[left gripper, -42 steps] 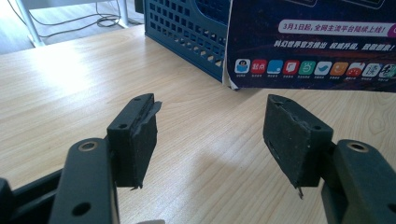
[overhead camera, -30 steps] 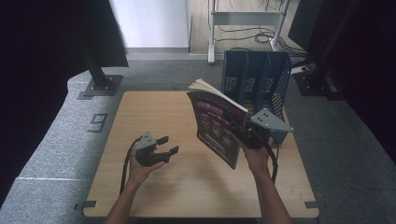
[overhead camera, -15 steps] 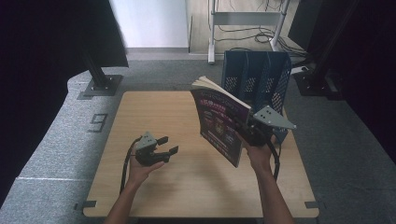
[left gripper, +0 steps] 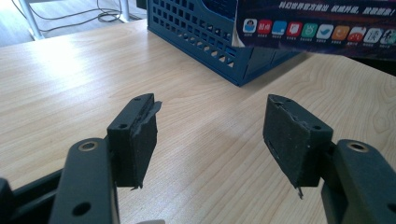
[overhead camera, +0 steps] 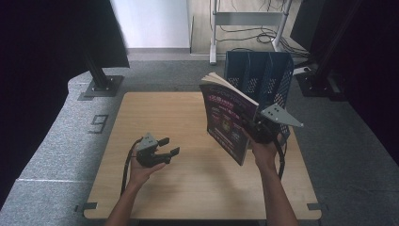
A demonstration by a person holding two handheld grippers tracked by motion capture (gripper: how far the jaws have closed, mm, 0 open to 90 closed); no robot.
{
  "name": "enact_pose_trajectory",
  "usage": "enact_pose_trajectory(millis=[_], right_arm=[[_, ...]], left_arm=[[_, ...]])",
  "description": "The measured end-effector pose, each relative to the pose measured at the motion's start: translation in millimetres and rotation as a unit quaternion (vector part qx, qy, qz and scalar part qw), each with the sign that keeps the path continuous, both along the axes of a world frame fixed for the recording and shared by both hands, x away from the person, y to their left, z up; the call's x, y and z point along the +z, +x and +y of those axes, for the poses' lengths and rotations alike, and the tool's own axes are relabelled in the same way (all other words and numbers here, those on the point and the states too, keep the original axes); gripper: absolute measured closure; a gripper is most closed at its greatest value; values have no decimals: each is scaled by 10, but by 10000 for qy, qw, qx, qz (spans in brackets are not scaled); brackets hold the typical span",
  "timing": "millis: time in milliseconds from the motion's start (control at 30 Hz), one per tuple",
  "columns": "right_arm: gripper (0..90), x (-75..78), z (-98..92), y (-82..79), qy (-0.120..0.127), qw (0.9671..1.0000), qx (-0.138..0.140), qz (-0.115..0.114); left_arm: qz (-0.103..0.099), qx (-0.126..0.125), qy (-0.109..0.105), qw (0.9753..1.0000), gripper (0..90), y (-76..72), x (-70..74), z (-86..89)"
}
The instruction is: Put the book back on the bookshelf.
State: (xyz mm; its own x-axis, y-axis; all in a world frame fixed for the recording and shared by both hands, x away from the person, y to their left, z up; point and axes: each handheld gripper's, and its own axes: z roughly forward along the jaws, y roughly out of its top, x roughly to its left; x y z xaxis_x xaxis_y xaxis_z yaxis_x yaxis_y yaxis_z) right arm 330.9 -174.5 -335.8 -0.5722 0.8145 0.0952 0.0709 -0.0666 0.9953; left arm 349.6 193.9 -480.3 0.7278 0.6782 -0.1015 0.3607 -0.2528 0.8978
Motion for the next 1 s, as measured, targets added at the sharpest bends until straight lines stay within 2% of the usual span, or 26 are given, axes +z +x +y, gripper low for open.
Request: enact_pose_trajectory(millis=[200,733,1000], right_arm=[[818,29,-98,9,69,9999,-153,-22],[818,-12,-345,64,176,9983,-561,14],[818,-16,-401,108,132,9975,-688,30]], left_arm=[[-14,2,9,10000,352,-4,1,-5],[-78,66,14,9999,357,-10,7,3],[-45,43,18,10000,358,-6,1,2]])
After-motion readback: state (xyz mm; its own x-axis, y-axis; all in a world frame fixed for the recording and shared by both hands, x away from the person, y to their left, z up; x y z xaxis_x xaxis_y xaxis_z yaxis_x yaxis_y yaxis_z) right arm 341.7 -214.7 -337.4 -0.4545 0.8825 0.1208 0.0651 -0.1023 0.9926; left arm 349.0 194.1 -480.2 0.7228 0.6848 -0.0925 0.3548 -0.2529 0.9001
